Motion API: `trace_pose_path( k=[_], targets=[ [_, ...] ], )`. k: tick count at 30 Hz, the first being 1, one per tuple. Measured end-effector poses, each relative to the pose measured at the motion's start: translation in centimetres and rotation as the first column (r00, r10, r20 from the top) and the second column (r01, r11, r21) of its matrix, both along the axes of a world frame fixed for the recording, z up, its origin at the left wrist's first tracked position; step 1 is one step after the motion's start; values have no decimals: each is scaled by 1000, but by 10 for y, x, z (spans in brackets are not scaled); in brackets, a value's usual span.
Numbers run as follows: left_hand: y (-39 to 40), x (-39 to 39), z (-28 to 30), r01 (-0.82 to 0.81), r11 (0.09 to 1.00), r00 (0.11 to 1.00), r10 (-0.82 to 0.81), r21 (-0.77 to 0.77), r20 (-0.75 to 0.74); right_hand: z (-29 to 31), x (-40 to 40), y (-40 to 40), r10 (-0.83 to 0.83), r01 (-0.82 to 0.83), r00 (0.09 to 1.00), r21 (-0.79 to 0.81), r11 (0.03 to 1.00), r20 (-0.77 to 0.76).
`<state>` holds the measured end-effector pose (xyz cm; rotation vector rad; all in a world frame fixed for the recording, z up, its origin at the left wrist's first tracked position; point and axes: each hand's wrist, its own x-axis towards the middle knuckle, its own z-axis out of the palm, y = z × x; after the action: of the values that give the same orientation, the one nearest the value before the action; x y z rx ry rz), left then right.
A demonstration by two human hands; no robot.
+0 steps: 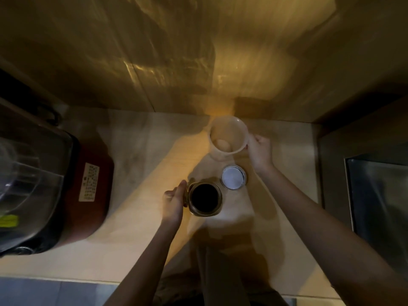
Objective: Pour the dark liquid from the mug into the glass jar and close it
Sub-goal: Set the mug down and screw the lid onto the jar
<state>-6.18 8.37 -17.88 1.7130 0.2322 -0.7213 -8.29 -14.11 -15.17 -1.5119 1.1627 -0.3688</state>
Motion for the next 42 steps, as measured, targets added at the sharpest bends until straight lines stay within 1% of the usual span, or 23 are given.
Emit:
trace_pose_path(
  k=[3,7,9,10,11,12,14,15,16,18,20,23,26,28,30,33,37,38,39,42],
  targets=[
    [2,0,0,2,1000,1000,-2,26,8,4,-5,2,28,-29,999,-71,997,-29],
    [2,-2,6,59,994,996,-65,86,60,-6,-28,11,-58,56,998,-155,986,-4],
    [4,-1,9,107,986,985,-122,127,120,-19,-48,22,-51,48,999,-159,986,-13],
    [7,0,9,140,979,974,-164,148,159,-26,-57,27,-11,7,1000,-147,989,-28],
    [9,1,9,175,971,959,-205,160,196,-31,-65,33,61,-69,996,-143,987,-65],
    [11,2,9,203,965,944,-237,165,229,-37,-72,37,162,-182,978,-156,971,-134],
    [16,3,13,228,964,932,-257,139,256,-46,-81,44,350,-433,876,-222,873,-332],
    [19,3,16,244,964,929,-265,111,257,-50,-83,47,399,-520,825,-264,812,-400],
    [23,2,20,275,958,921,-288,86,262,-53,-84,50,419,-568,794,-290,770,-441],
    [31,-2,26,369,925,884,-379,87,273,-55,-82,55,396,-580,783,-333,743,-479],
    [38,-6,30,450,881,830,-472,143,297,-53,-80,56,352,-549,805,-377,746,-478],
    [38,-10,32,538,804,734,-595,253,327,-41,-82,57,327,-499,842,-389,774,-429],
    [33,-12,30,566,746,666,-665,352,337,-23,-89,58,377,-514,848,-399,760,-374],
    [29,-11,27,557,744,656,-667,370,353,-7,-94,58,426,-543,836,-409,734,-346],
    [27,-10,25,550,753,660,-656,360,365,10,-99,58,454,-578,815,-458,675,-361],
    [25,-7,26,568,742,645,-670,356,368,34,-103,56,494,-643,766,-513,569,-412],
    [23,-1,29,588,713,608,-701,381,373,55,-103,52,568,-792,603,-507,340,-560],
    [23,0,30,594,707,600,-707,384,374,59,-103,52,577,-808,577,-506,301,-578],
    [23,1,32,599,701,593,-713,387,374,63,-102,54,586,-816,563,-505,281,-582],
    [22,5,36,616,681,573,-732,396,368,78,-95,62,639,-819,555,-485,306,-533]
  ],
)
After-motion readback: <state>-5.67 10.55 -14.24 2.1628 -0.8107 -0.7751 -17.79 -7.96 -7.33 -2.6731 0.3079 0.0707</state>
